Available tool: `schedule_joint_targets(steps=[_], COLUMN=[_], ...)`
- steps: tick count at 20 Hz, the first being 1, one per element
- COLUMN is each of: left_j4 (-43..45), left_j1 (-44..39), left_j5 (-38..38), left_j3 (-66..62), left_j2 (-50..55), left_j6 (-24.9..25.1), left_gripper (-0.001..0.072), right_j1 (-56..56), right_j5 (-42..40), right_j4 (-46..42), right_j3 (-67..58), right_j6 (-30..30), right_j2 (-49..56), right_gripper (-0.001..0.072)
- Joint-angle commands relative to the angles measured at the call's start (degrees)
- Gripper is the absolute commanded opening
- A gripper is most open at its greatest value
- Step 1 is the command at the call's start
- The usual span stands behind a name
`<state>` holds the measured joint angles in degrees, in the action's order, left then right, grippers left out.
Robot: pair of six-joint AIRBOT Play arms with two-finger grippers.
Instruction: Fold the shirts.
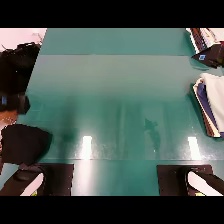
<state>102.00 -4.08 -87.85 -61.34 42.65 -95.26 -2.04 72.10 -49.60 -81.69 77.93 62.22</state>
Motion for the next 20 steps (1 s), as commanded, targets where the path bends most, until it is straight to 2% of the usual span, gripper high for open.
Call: schedule_joint_targets(steps=[1,5,8,10,11,12,13,16,17,20], left_j4=[5.16,5.14,4.7,4.02,3.98,3.98,3.98,4.0,4.0,4.09], left_j1=[3.26,3.3,3.3,3.3,3.3,3.3,3.3,3.3,3.3,3.3], left_j5=[-2.08,5.88,6.67,6.1,5.92,5.92,5.99,6.03,5.92,5.53], left_j3=[13.14,27.96,33.31,33.4,33.38,33.38,33.38,33.38,33.24,27.76], left_j2=[-2.95,-2.95,-2.95,-2.95,-2.95,-2.95,-2.95,-2.95,-2.95,-2.95], left_j6=[-3.02,-6.73,-10.69,-11.47,-11.5,-11.47,-11.47,-11.5,-11.45,-11.21], left_gripper=[0.0615,0.0614,0.0613,0.061,0.0466,0.0227,0.0105,0.0091,0.0025,0.0024], right_j1=[0.04,0.04,0.02,0.02,0.04,0.04,0.04,0.04,0.04,0.04], right_j5=[-0.17,-0.55,-2.01,-3.17,-3.48,-3.61,-3.61,-3.56,-3.56,-3.61], right_j4=[0.02,0.02,0.04,0.07,0.13,0.13,0.13,0.13,0.15,0.17], right_j3=[2.45,4.63,4.59,4.52,4.52,4.52,4.52,4.52,4.52,4.42], right_j6=[0.02,0.02,0.02,0.02,0.02,0.02,0.02,0.04,0.02,0.04], right_j2=[-0.04,-0.02,-0.04,-0.04,-0.04,-0.04,-0.04,-0.04,-0.04,-0.04], right_gripper=[0.002,0.002,0.002,0.0021,0.002,0.002,0.0021,0.0021,0.0021,0.002])
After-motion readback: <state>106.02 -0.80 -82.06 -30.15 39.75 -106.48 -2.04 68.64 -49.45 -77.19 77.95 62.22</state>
